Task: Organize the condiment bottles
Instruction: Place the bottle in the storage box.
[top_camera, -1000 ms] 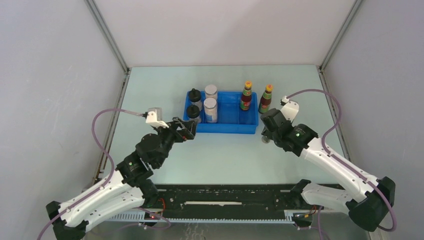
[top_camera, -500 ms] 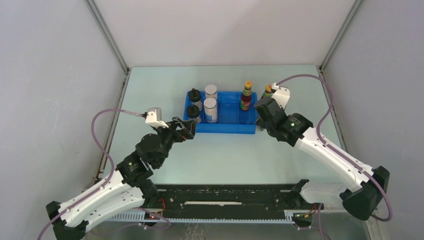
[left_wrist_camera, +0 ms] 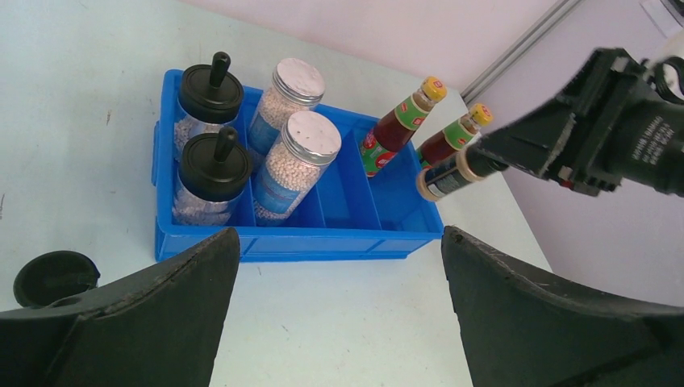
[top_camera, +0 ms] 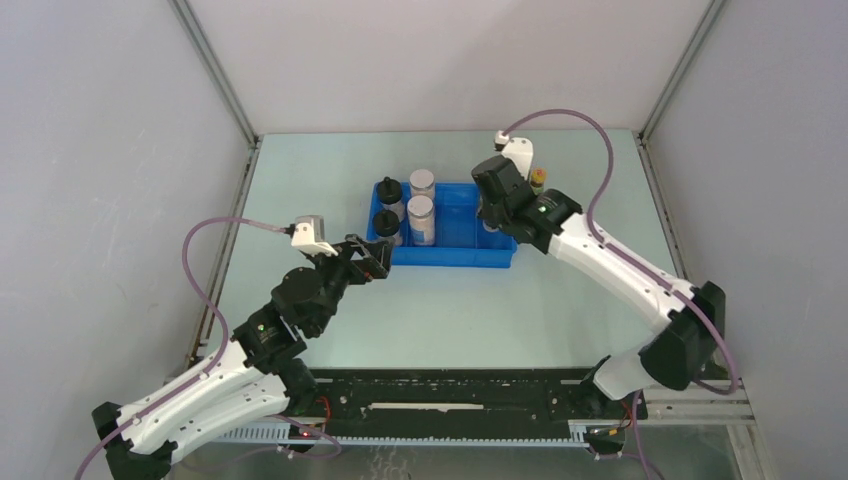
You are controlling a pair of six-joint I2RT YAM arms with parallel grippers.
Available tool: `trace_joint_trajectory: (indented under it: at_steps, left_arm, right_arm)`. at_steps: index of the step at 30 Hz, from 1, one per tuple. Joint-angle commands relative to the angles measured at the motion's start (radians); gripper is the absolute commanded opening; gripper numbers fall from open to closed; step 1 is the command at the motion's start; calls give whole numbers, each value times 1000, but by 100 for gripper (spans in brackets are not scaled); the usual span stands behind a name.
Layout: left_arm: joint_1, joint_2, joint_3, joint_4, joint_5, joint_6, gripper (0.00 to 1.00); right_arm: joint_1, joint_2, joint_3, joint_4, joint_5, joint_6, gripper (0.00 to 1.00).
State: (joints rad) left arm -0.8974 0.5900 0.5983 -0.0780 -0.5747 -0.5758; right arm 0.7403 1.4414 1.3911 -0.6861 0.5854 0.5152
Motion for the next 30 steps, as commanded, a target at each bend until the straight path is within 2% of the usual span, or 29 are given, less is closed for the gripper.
trace_joint_trajectory:
  at_steps: [1, 16, 30]
  left_arm:
    - [-6, 1, 40, 9, -33, 21, 99]
    - [-6, -12, 29, 10, -45, 34, 99]
    - [-6, -3, 22, 16, -57, 44, 99]
  right_arm:
    - [5, 90, 122, 62, -40, -78, 0]
    - [-39, 365, 322, 155, -172, -197, 0]
    - [-98, 496, 398, 204, -252, -223, 0]
